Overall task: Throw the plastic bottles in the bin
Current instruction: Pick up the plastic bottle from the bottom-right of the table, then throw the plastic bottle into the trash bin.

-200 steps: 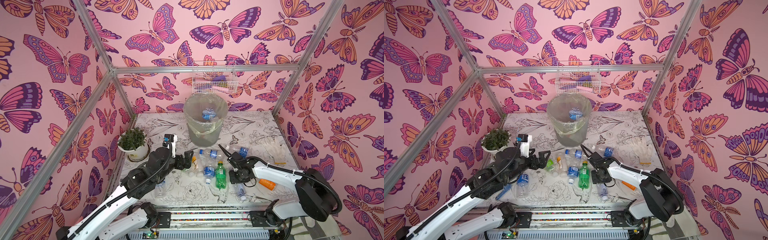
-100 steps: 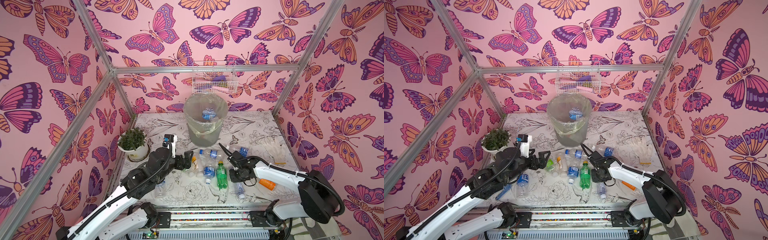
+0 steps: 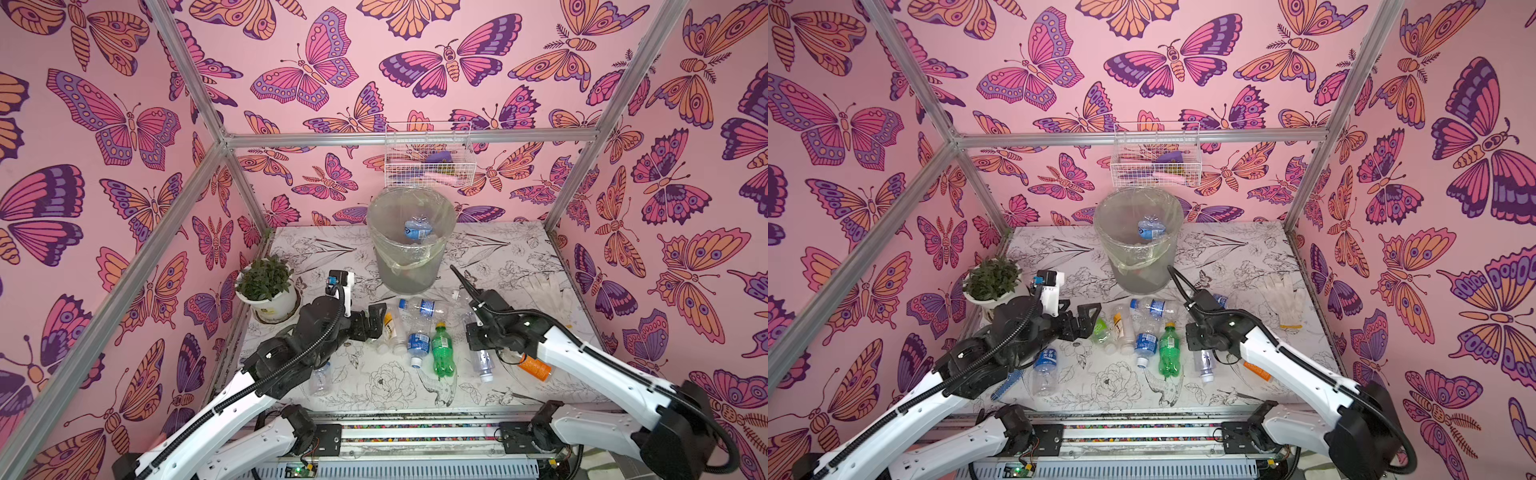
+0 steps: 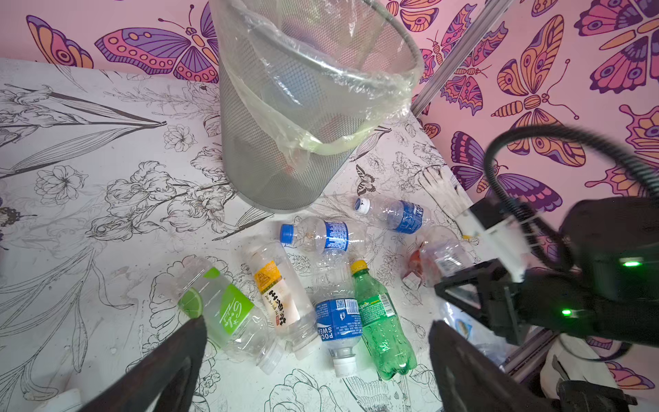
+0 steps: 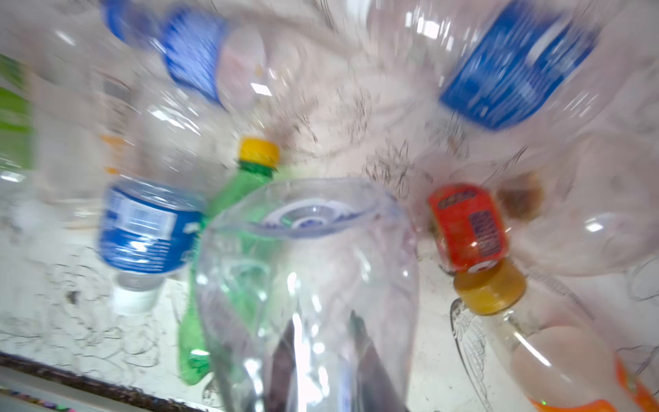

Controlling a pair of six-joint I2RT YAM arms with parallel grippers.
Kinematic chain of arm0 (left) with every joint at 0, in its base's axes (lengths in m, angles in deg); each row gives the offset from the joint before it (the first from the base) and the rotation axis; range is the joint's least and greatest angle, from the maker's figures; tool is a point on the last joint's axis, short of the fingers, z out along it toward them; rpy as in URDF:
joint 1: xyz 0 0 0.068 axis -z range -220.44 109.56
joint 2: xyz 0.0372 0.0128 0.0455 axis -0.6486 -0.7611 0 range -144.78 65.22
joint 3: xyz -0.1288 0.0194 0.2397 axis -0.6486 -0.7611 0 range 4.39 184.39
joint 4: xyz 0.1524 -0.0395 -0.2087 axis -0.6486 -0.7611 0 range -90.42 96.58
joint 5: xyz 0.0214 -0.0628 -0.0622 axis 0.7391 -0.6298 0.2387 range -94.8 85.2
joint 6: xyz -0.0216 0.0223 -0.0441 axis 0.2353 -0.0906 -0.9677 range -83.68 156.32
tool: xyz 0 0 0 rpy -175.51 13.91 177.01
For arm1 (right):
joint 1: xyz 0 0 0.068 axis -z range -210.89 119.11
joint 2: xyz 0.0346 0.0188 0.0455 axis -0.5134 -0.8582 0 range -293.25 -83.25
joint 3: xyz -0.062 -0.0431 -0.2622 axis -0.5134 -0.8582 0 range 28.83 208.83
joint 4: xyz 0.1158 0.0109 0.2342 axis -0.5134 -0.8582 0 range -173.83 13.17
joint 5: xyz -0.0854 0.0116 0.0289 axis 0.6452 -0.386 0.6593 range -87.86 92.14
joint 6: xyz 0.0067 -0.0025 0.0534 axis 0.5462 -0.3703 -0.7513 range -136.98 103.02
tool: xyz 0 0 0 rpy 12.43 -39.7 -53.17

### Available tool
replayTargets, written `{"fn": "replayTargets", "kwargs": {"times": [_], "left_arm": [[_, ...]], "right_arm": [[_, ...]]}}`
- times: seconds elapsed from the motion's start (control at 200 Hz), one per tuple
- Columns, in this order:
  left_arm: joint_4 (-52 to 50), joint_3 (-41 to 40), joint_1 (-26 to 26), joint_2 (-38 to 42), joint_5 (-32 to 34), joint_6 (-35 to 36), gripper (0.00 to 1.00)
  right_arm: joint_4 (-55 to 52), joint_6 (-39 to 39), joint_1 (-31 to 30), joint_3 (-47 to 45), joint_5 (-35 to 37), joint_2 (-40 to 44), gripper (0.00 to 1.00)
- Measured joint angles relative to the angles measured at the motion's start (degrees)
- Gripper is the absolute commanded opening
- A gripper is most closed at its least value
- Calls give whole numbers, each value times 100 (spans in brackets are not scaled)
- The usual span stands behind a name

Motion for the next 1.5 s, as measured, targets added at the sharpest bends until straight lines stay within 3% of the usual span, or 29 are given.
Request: {"fn": "replayTargets", "kwargs": {"times": [0.18, 0.355, 0.521, 0.976, 1.497], "left_arm": [[-2, -155, 0, 24, 0, -83, 99], [0, -282, 0, 57, -4, -175, 99], [-2, -426, 0, 127, -11, -291, 99], [-105, -505, 0, 280, -92, -387, 99], [-291, -503, 0, 479, -85, -385, 99]], "right_arm": [[162, 398, 0, 457, 116, 1128, 0], [1067, 876, 0, 387, 98, 2138, 0], [1784, 1333, 0, 496, 94, 2463, 0], [2660, 2492, 0, 2833, -52, 1241, 0], [3200, 2830, 50, 4426, -116, -957, 0]]}}
